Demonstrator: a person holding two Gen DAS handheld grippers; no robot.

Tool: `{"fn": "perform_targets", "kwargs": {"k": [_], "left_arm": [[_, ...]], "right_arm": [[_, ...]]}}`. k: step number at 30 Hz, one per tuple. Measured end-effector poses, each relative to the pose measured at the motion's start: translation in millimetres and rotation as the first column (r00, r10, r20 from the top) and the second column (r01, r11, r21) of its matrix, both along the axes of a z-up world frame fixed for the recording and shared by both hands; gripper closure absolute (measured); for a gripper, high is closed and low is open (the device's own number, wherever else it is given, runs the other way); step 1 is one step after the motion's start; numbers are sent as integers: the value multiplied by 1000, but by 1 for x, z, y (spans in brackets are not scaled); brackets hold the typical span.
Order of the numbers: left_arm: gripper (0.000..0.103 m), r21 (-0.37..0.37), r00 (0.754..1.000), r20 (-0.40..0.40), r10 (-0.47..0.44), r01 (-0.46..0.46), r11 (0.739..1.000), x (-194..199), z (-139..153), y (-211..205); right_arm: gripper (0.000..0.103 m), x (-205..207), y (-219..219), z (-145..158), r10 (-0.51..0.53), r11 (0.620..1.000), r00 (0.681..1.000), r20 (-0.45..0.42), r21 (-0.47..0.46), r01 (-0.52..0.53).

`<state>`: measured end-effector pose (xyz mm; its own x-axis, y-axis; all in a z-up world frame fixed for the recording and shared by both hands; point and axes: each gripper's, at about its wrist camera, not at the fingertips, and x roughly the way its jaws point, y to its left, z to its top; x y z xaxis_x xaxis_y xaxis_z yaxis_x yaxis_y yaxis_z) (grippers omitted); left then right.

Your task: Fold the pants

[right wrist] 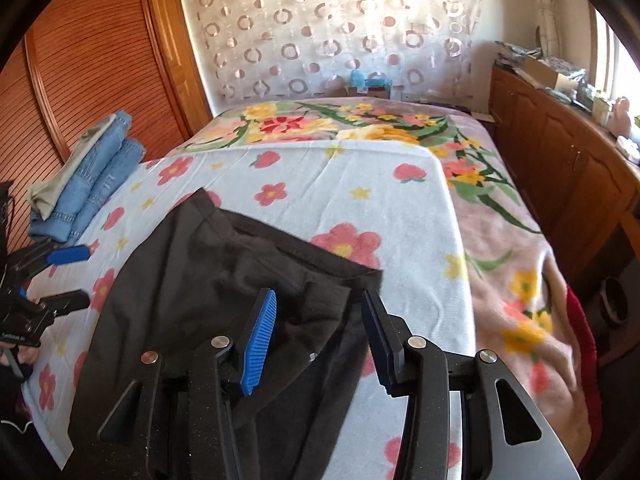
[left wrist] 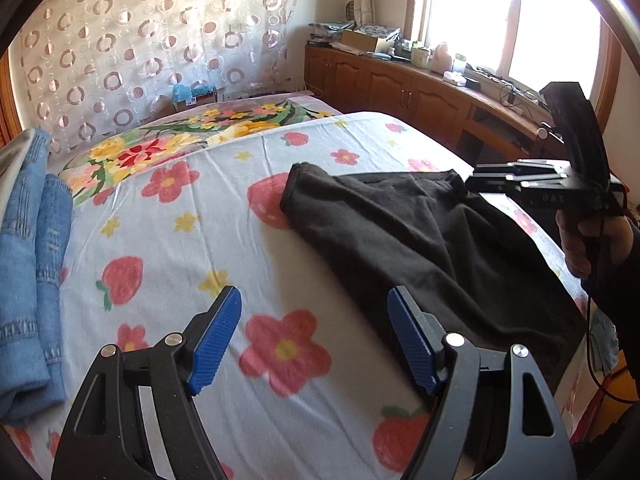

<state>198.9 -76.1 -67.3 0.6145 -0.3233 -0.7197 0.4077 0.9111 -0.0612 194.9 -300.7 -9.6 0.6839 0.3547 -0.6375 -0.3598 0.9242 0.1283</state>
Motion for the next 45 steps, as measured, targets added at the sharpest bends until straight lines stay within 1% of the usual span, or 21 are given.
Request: {"fn": "perform_targets", "kwargs": {"k": [3,7,9,10,12,14,16,17,19,21,23,24,25,27,29,32,34,40,42,44,45], "left_arm": [[26,8,1000,3,2,-2,1000,10,2,-2],[26,11,1000,8,-10,10,1000,26,4,-8],[26,16,1000,9,-11,11,1000,35,5,-11],[26,16,1000,9,-9,9,1000,42,6,-13],[26,21,1000,12,-4,4,1000,52,7,-14],[29,19,1000,12,-4,4,1000,63,8,-16],[33,19,1000,4,-2,2,1000,74,6,-19],[35,19,1000,-1,-2,2,1000,80,4,-21],[38,15,1000,-16,-8,8,1000,89,1,-24],[46,4,999,-35,-18,18,1000,97,-3,-26],[57,-6,998,-62,-32,32,999,106,-7,-31],[60,-13,997,-71,-38,37,999,109,-9,-33],[67,-19,995,-83,-46,45,999,111,-11,-34],[75,-17,994,-85,-63,62,998,112,-12,-38],[97,-14,995,-66,-71,70,997,110,-9,-40],[98,-38,999,-14,-52,51,998,105,1,-35],[98,-28,999,2,-41,41,999,105,6,-34],[98,-18,1000,-4,-24,24,1000,104,8,-33],[95,4,1000,9,-21,21,1000,99,10,-34],[83,16,1000,20,-17,17,1000,93,14,-33],[80,20,999,31,-14,13,1000,89,16,-31]], "right_arm": [[57,8,-3,-2,6,1000,1000,-21,-15,-7],[57,28,0,-8,-1,997,998,-69,-81,-5],[77,34,-1,-6,-7,996,998,-70,-84,1],[94,35,1,-4,0,997,998,-66,-83,-5],[97,34,2,3,15,997,1000,-23,-70,-16],[97,26,-1,13,33,999,997,63,-28,-31],[97,22,-4,20,3,1000,992,124,-27,0],[97,22,-7,21,-4,1000,991,134,-26,7],[97,27,-10,15,-12,999,993,120,-36,17],[97,35,-12,7,-27,998,996,89,-54,32],[97,43,-11,-1,-28,997,998,61,-69,32],[97,45,-8,-3,-24,997,998,55,-76,28],[97,47,-7,-4,-22,996,998,53,-80,26],[97,53,-4,-4,-21,996,998,51,-83,25],[97,56,-1,-2,-21,996,998,55,-84,26],[97,50,-2,4,-26,997,996,90,-73,33],[97,44,-5,7,-49,996,991,123,-67,57],[97,49,0,-6,-56,995,996,74,-82,62],[97,47,4,-1,-54,993,996,70,-98,61],[97,44,4,4,-54,992,996,67,-107,61],[97,42,2,8,-53,993,996,72,-104,61]]}}
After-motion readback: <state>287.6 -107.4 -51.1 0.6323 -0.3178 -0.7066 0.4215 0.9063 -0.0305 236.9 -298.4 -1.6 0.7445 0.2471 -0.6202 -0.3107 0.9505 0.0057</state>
